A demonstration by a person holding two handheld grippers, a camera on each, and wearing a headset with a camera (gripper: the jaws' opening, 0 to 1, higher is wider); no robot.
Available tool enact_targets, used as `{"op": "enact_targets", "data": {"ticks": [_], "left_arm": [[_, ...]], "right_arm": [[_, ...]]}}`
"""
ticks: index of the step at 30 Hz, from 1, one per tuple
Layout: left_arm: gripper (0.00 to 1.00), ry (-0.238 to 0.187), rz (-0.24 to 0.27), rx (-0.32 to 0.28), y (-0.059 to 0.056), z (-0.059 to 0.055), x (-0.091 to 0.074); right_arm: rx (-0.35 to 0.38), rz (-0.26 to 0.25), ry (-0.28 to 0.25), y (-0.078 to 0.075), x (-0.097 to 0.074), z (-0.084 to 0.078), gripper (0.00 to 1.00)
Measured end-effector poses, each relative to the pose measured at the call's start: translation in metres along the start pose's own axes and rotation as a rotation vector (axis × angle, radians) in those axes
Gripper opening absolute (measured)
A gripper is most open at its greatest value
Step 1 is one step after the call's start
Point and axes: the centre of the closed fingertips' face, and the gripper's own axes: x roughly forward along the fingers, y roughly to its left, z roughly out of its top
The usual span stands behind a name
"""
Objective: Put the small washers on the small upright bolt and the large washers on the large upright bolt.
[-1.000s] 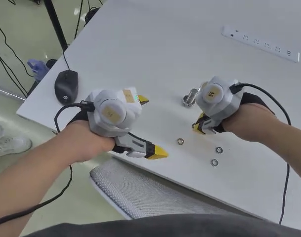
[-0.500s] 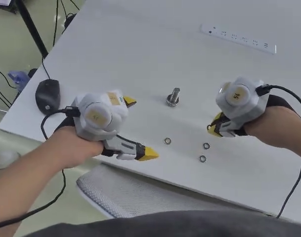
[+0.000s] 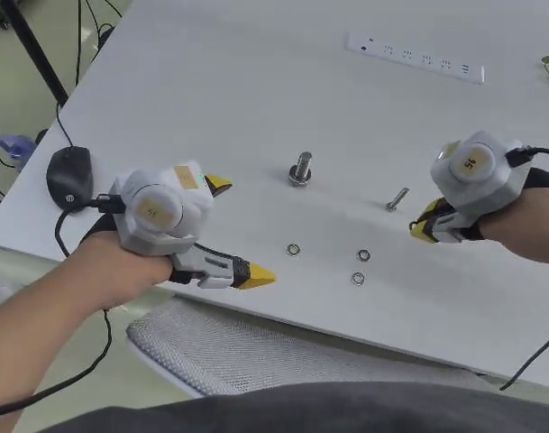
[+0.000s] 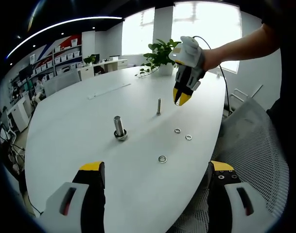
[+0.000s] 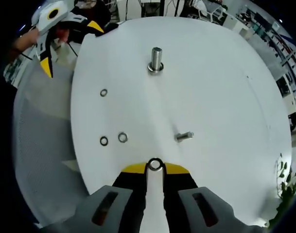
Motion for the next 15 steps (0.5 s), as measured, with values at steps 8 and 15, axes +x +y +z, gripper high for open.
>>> {"op": "enact_targets", "data": {"ticks": [8,15], "left_arm": [[0.87,-0.001,0.006,-0.003,0.002,0.003,0.001],[0.86,0.004,0.004,-0.002,0.004,0.005,0.003]], "right_arm": [[0.006,-0.027,-0.018,-0.02,-0.005,0.012,0.12],[-0.005,-0.049,-0.03,-0.039,-0.01,0.028,0.12]]}}
